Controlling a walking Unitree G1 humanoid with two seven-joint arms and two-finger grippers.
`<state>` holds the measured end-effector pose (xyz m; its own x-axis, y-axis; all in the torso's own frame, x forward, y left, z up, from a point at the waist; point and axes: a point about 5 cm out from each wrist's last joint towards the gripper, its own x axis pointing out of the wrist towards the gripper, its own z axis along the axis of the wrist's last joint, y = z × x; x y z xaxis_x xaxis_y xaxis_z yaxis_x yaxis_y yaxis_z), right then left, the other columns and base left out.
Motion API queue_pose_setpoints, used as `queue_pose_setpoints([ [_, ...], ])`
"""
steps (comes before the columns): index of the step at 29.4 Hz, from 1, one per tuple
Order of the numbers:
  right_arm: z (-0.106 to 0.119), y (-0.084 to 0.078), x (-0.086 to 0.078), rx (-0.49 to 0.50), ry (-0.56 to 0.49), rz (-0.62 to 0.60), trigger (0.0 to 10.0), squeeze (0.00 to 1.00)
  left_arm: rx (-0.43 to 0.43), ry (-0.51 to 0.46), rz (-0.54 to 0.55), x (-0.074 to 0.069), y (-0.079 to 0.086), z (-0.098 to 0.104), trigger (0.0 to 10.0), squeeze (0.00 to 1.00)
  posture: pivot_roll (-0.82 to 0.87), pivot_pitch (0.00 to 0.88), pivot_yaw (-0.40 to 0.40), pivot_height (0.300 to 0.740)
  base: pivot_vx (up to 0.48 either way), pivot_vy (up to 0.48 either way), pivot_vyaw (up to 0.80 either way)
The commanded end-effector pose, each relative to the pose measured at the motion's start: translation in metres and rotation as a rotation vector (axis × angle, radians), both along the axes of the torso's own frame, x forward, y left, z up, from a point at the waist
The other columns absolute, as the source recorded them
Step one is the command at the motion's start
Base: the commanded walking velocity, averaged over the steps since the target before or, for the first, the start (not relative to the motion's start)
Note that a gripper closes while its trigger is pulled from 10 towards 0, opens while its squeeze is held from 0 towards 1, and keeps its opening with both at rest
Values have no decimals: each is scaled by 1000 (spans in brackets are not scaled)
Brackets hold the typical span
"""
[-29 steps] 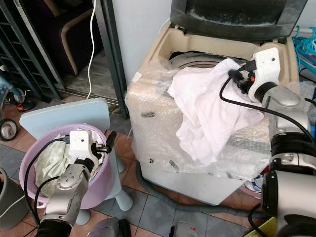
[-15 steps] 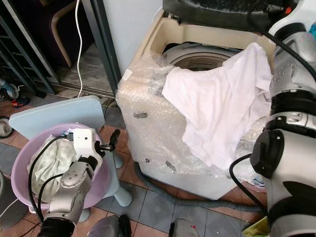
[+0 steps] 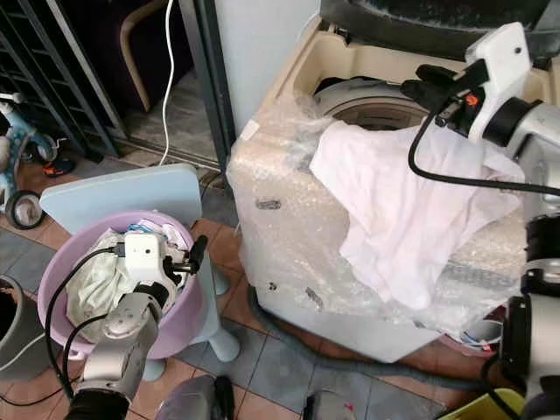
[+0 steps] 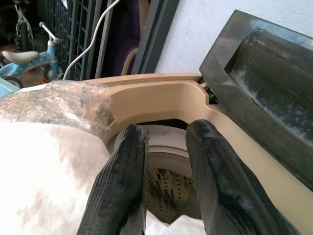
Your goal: Clothes washing
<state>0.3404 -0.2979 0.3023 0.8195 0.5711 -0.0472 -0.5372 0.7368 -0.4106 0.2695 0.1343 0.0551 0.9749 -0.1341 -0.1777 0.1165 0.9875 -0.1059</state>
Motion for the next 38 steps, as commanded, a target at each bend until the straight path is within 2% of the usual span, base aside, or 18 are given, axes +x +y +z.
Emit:
queue_pose_setpoints([
  [1,3,-1,-5,-17,23,47,10000,1000,9,2,-3,2,1,1,10000,0,-107,78,60,740,0,0,0],
  [3,3,-7,-11,-34,60,62,10000,1000,10,1,-4,3,1,1,10000,0,-106,77,61,740,0,0,0],
  [4,0,-13,-19,-55,122,82,10000,1000,11,0,-7,3,1,1,10000,0,-106,78,62,740,0,0,0],
  [5,0,-13,-19,-55,122,82,10000,1000,11,0,-7,3,1,1,10000,0,-106,78,62,740,0,0,0],
  [7,-8,-19,-27,-91,211,111,10000,1000,11,1,-7,2,1,1,10000,0,-104,78,63,740,0,0,0],
  [9,-26,-32,-40,-217,347,94,10000,1000,11,2,-8,1,1,1,10000,0,-100,78,63,740,0,0,0],
  [12,-39,-39,-43,-277,415,66,10000,1000,12,3,-7,1,2,1,10000,0,-99,78,64,740,0,0,0],
  [13,-55,-39,-45,-317,480,72,10000,1000,13,4,-6,1,2,1,10000,0,-98,78,64,740,0,0,0],
  [14,-55,-39,-45,-317,480,72,10000,1000,13,4,-6,1,2,1,10000,0,-98,78,64,740,0,0,0],
  [18,-77,-30,-42,-343,531,97,10000,1000,14,4,-7,1,2,1,10000,0,-95,79,66,740,0,0,0],
  [22,-86,-16,-24,-328,455,46,10000,1000,15,3,-9,1,2,2,10000,0,-92,79,64,740,0,0,0],
  [24,-83,-9,-8,-294,356,-34,10000,1000,17,3,-8,2,2,1,10000,0,-90,79,63,740,0,0,0],
  [29,-68,18,18,-88,194,-83,10000,1000,16,4,-1,1,2,1,10000,0,-86,77,57,740,0,0,0],
  [30,-64,24,23,-15,162,-99,10000,1000,15,5,0,1,2,1,10000,0,-86,77,56,740,0,0,0],
  [33,-57,32,32,83,111,-142,10000,1000,15,6,0,0,1,0,10000,0,-84,75,55,740,0,0,0],
  [35,-56,33,35,102,97,-163,10000,1000,16,7,0,1,1,0,10000,0,-84,75,55,740,0,0,0],
  [38,-38,33,44,172,-40,-273,10000,1000,17,5,3,1,2,1,10000,0,-83,73,54,740,0,0,0],
])
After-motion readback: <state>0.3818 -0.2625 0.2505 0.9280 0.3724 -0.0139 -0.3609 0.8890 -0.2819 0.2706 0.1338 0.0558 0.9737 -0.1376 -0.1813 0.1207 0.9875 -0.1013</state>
